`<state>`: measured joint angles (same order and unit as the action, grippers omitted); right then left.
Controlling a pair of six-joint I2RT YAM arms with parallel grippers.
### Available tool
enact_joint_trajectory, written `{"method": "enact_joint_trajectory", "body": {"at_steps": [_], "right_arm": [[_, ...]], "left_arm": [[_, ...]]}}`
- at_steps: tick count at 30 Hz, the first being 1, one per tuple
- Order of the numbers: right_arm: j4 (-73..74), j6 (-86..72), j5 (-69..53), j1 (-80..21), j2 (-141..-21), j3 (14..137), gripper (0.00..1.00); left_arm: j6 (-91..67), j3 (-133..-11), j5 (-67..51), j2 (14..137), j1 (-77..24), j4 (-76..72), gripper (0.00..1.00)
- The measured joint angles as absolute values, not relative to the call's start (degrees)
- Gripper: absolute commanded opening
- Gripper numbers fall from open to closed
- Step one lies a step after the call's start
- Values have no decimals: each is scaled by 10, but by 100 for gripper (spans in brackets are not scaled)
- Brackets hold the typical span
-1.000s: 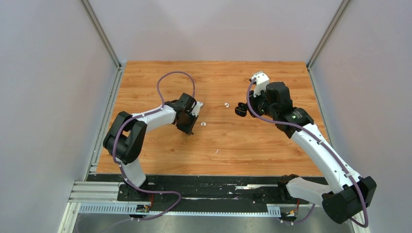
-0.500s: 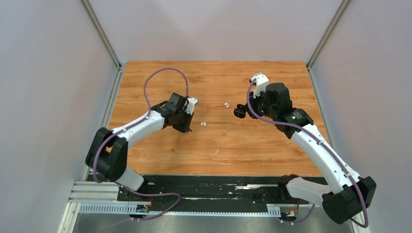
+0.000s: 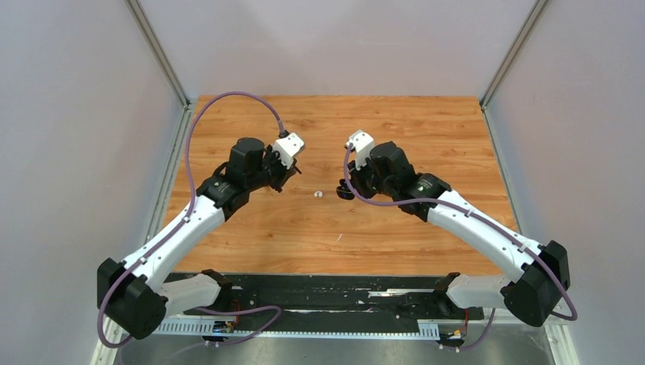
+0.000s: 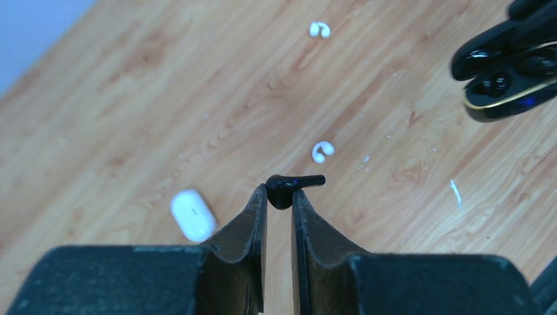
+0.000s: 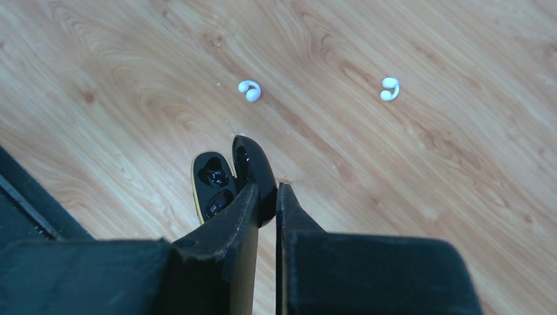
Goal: Insert the wireless bluetooth earbuds into the charging case
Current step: Pick up the earbud from the center of the board, then place the earbud in the charging case.
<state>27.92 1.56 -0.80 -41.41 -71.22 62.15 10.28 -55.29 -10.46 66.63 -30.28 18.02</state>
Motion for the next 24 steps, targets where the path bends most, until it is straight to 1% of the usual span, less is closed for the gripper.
{"method": "enact_joint_trajectory", "body": {"at_steps": [6,11,15,24], "right_arm": [[200,37,62,-468,-734,622,0],[121,60,84,-494,-754,622,0],[68,77,90,-506,-770,622,0],[-8,113,90,-519,-807,622,0]], "left_arm": [[167,-564,-88,622,-304,192,0],[125,-653,-38,673,-304,296,0],[76,-736,-23,717,-304,378,0],[57,-813,-28,750,-304,486,0]]}}
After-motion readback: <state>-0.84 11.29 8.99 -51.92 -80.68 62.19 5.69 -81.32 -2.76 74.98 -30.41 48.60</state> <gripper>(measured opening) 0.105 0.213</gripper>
